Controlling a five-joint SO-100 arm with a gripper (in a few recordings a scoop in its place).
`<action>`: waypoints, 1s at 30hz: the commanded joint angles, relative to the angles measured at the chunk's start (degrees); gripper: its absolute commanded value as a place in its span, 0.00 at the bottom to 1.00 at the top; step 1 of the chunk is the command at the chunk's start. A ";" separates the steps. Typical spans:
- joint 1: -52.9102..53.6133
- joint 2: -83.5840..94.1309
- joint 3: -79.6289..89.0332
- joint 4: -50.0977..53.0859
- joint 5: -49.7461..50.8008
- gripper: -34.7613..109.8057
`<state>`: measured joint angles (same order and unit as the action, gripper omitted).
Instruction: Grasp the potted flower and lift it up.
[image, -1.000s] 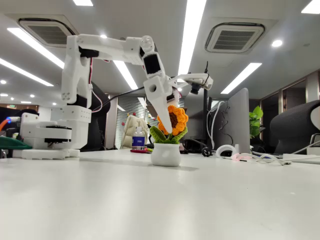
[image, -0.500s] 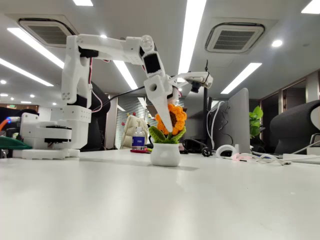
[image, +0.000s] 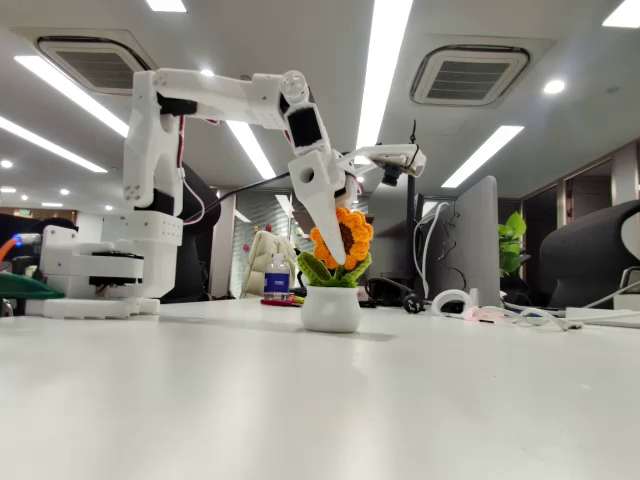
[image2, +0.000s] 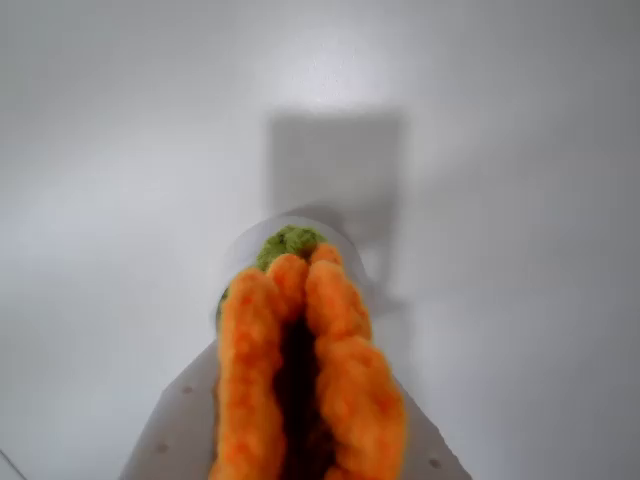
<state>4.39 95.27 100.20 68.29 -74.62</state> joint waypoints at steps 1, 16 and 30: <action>0.09 7.03 -1.14 2.11 -1.49 0.24; -3.87 33.40 -0.97 10.81 -8.09 0.24; -8.61 60.64 -0.09 19.42 -11.25 0.24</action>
<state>-3.52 150.03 100.20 86.22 -84.02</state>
